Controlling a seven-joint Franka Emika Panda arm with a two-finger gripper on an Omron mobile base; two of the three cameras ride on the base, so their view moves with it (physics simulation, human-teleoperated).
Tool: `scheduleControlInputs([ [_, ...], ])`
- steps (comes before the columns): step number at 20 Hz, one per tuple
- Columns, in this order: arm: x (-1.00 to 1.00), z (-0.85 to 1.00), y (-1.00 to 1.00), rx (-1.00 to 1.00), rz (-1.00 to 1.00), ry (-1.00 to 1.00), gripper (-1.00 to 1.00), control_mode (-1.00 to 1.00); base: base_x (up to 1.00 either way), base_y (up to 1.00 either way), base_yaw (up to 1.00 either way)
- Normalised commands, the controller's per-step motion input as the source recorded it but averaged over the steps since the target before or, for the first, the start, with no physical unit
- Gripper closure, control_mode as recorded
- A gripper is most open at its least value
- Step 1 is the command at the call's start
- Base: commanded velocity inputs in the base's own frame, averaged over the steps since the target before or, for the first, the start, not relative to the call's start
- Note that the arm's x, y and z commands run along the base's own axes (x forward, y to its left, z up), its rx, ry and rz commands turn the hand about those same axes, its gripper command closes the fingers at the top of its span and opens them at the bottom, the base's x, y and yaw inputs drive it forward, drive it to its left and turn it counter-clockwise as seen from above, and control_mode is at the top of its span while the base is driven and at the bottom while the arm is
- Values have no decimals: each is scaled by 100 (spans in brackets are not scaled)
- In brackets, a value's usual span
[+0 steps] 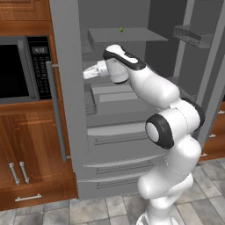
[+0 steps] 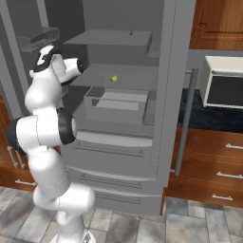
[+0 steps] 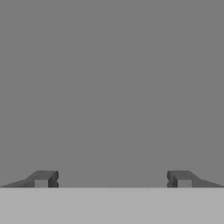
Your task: Take the lemon wedge from the fridge and place it on the plate with fish on the dining counter.
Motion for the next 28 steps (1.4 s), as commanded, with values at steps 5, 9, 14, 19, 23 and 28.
scheduleControlInputs([
  [5,-88,76,-82,0,-2,0,-100,-100,0,0,0],
  [9,-100,52,-100,-6,-10,0,-100,-100,0,0,0],
  [14,-100,3,-100,-28,-14,3,-100,-100,0,0,0],
  [19,-100,-22,-91,-42,-21,18,-100,-100,0,0,0],
  [23,-59,-20,-41,-47,-25,29,-100,-100,0,0,0],
  [28,-27,-19,-11,-35,-35,27,-100,-100,0,0,0],
])
